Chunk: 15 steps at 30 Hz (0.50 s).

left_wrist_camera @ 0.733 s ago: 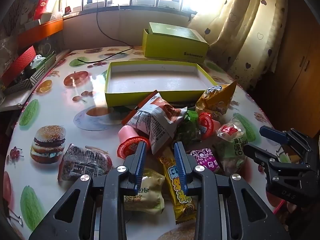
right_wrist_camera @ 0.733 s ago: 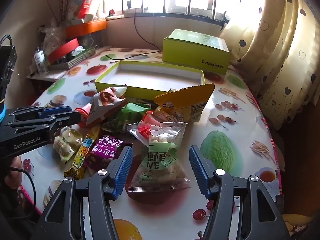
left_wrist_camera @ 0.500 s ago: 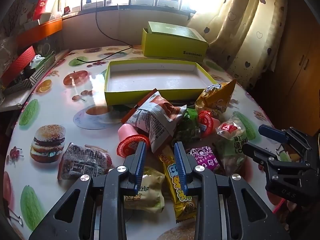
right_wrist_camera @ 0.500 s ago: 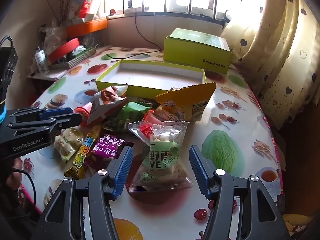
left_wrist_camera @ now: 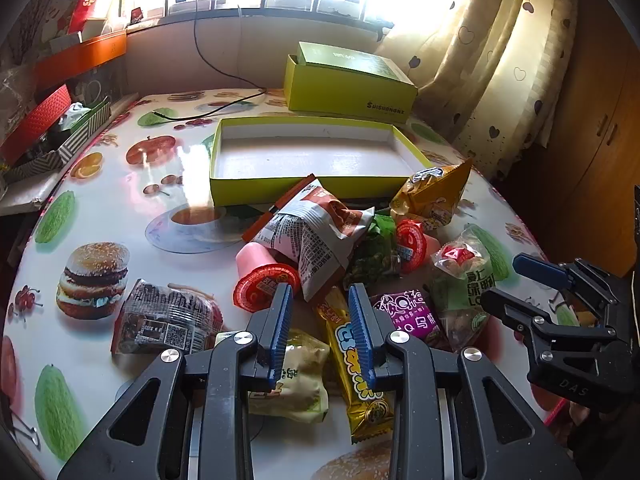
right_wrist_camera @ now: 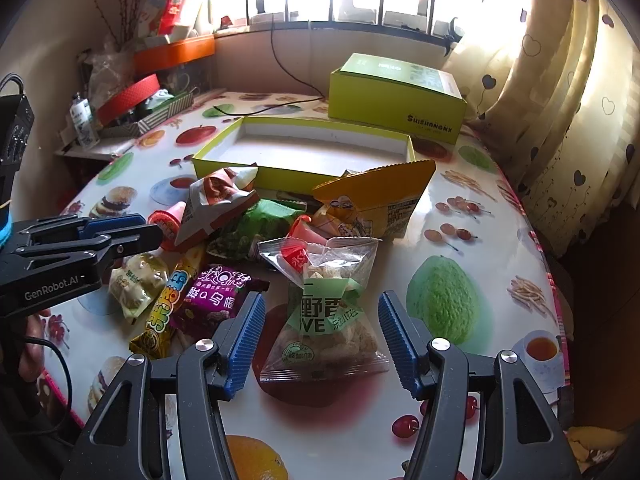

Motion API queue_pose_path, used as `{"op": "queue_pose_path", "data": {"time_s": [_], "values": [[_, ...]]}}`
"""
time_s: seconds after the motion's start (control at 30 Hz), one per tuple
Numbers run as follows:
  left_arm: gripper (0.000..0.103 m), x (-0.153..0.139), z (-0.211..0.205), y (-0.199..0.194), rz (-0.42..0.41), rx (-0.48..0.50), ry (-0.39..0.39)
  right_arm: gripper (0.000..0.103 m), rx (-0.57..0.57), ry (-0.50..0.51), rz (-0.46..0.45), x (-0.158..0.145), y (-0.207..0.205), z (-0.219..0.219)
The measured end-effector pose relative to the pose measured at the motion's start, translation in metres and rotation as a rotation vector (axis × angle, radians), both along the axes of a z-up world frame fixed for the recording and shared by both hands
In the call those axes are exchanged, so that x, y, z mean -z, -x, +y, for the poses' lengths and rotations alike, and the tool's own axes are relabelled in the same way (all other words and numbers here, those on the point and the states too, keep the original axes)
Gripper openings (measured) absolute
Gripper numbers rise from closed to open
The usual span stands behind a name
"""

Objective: Organize snacks
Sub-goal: 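Move both grippers over the snack heap toward the packets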

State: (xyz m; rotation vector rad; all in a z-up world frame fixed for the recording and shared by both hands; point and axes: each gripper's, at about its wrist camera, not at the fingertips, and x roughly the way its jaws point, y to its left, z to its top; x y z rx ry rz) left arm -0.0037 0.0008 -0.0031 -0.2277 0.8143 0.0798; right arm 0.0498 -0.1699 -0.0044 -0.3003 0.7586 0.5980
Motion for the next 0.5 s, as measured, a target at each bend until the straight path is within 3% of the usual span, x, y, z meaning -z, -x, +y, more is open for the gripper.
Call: {"op": "queue_pose_path", "data": {"time_s": [0.5], "values": [[0.03, 0.0022, -0.0019, -0.0003, 0.001, 0.029, 0.031, 0.059, -0.001, -0.004, 0.008, 0.0004, -0.0051, -0.003]]}}
